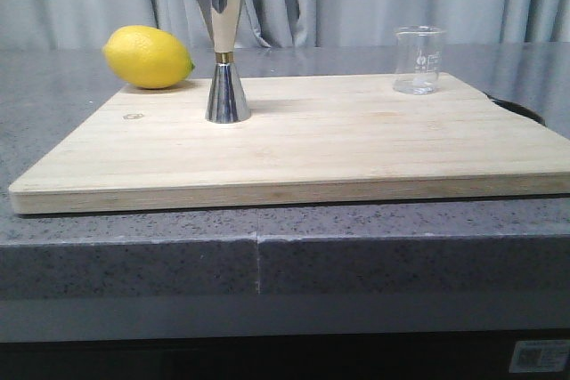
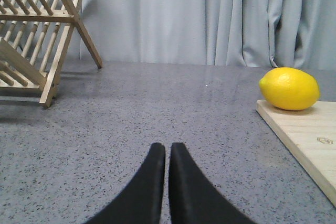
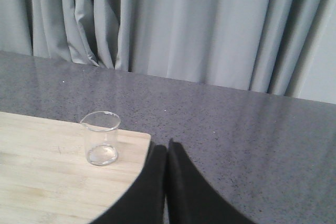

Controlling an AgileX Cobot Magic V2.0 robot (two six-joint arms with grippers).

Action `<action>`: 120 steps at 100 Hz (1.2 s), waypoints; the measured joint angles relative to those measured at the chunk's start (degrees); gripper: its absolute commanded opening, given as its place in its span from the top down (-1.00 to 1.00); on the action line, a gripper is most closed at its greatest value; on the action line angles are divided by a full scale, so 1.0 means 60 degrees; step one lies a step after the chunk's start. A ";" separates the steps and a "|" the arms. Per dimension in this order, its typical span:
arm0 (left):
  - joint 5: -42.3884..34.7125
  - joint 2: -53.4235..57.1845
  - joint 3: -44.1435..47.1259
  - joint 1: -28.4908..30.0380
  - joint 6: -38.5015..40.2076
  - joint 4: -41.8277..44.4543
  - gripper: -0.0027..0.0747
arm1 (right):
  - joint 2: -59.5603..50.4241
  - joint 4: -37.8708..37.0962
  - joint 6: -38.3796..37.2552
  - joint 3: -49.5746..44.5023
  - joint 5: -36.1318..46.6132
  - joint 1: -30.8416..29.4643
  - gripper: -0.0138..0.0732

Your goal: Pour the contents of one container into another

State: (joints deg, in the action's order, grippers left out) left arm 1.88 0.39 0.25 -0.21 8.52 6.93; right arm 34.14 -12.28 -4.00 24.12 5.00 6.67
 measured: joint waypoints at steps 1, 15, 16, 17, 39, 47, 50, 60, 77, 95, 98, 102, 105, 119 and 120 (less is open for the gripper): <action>0.0000 0.0000 0.0000 0.0000 0.0000 0.0000 0.96 | 0.0000 0.0212 0.0225 0.0000 0.0002 0.0000 0.79; 0.0000 0.0000 0.0000 0.0000 0.0000 0.0000 0.96 | -0.0180 0.1242 0.1354 -0.0036 -0.0060 0.0000 0.79; 0.0000 0.0000 0.0000 0.0000 0.0000 0.0000 0.96 | -0.0235 0.1262 0.1377 -0.0038 -0.0060 0.0000 0.79; 0.0000 0.0000 0.0000 0.0000 0.0000 0.0000 0.96 | -0.0266 0.1288 0.1400 -0.0074 -0.0060 0.0000 0.79; 0.0000 0.0000 0.0000 0.0000 0.0000 -0.0016 0.96 | -0.2178 0.2113 0.2332 -0.1036 -0.0060 0.0000 0.79; 0.0000 0.0000 0.0000 0.0000 0.0000 -0.0016 0.96 | -0.2956 0.2703 0.2911 -0.1611 -0.0041 -0.0066 0.79; 0.0000 0.0000 0.0000 0.0000 0.0000 -0.0016 0.96 | -0.3221 0.2840 0.3037 -0.1819 -0.0041 -0.0131 0.79; 0.0000 0.0000 0.0000 0.0000 0.0000 -0.0016 0.96 | -0.4116 0.2965 0.3203 -0.2531 -0.0055 -0.0359 0.79; 0.0000 0.0000 0.0000 0.0000 0.0000 -0.0016 0.96 | -0.5150 0.2860 0.2838 -0.3704 -0.0097 -0.0766 0.79; 0.0000 0.0000 0.0000 0.0000 0.0000 -0.0016 0.96 | -0.5728 0.2316 0.2024 -0.4174 -0.0340 -0.0865 0.79; 0.0000 0.0000 0.0000 0.0000 0.0000 -0.0016 0.96 | -0.5749 0.2274 0.1973 -0.4174 -0.0483 -0.0865 0.79; 0.0000 0.0000 0.0000 0.0000 0.0000 -0.0016 0.96 | -0.5771 0.2221 0.1933 -0.4174 -0.0662 -0.0865 0.79; 0.0000 0.0000 0.0000 0.0000 0.0000 -0.0016 0.96 | -0.5785 0.2204 0.1914 -0.4174 -0.0834 -0.0865 0.79; 0.0000 0.0000 0.0000 0.0000 0.0000 -0.0016 0.96 | -0.5785 0.2143 0.1888 -0.4174 -0.1195 -0.0865 0.79; 0.0000 0.0000 0.0000 0.0000 0.0000 -0.0016 0.96 | -0.5785 0.2143 0.1888 -0.4174 -0.1198 -0.0865 0.79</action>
State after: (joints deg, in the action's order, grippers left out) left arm 1.88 0.39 0.25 -0.21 8.52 6.84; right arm -0.56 0.57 7.33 -0.93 -2.18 1.48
